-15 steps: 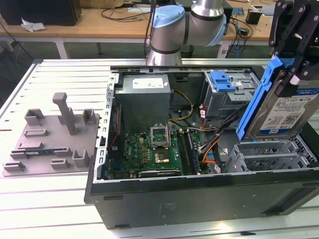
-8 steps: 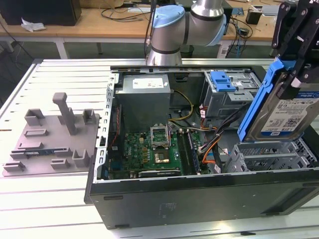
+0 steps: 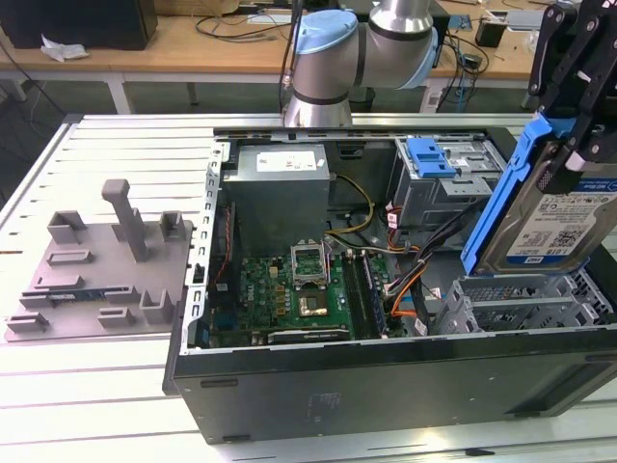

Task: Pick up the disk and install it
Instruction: 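Insert the disk into the insertion slot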

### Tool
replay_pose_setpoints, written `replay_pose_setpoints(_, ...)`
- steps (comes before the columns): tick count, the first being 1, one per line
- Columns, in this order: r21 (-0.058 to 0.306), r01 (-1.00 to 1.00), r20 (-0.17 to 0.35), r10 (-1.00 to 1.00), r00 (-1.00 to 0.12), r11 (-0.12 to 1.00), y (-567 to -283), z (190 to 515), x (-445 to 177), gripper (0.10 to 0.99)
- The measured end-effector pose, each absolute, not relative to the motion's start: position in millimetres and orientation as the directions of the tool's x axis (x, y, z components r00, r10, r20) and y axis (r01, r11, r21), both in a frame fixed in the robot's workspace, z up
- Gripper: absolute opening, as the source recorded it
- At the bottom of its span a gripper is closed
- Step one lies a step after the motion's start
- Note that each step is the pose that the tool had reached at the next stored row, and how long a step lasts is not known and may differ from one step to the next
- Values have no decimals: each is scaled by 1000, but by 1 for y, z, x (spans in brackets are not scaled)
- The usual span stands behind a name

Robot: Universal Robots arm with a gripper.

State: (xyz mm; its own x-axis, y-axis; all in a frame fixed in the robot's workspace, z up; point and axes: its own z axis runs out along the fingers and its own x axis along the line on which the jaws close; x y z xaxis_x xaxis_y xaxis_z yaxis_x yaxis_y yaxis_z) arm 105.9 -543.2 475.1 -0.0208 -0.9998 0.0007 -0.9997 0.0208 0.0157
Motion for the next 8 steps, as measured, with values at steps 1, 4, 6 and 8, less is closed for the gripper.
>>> replay_pose_setpoints(1, 16, -1000, 1, -1000, -21, 21, -543, 475, 106, 369)
replay_pose_setpoints(4, 16, -1000, -6, -1000, -21, 21, -545, 474, 106, 369)
replay_pose_setpoints(6, 16, -1000, -13, -1000, -21, 21, -546, 474, 106, 369)
replay_pose_setpoints(8, 16, -1000, -13, -1000, -21, 21, -546, 474, 106, 369)
